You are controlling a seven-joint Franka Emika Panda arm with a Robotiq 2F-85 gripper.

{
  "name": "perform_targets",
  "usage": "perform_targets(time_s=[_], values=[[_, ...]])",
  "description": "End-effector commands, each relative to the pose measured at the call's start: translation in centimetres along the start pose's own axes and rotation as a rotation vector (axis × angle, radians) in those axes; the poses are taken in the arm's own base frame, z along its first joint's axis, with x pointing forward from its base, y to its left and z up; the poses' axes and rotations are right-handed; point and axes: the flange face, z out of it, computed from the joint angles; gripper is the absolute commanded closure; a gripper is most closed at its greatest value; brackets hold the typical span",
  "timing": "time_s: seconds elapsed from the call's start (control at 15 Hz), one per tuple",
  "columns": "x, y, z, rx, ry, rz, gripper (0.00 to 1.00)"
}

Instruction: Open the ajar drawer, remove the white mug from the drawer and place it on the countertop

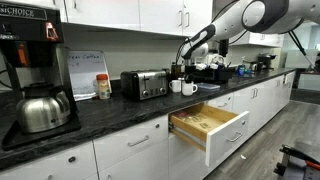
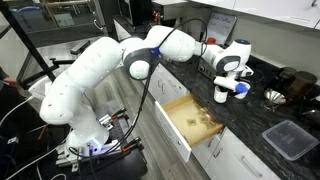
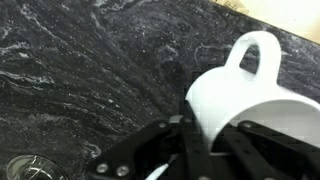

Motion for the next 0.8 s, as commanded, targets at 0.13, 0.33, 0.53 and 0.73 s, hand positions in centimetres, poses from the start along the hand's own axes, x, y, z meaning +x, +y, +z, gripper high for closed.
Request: perform_targets(time_s=[0.13, 0.33, 0.53, 0.73], values=[[0.04, 0.6, 0.25, 0.036, 0.015, 0.022, 0.98], [-0.02, 0.54, 0.77, 0.043, 0.006, 0.022, 0.98], [-0.05, 0.53, 0.89, 0.046, 0.001, 0.022, 0.98], [-0.07, 0.53, 0.83, 0.047, -0.003, 0.024, 0.67]])
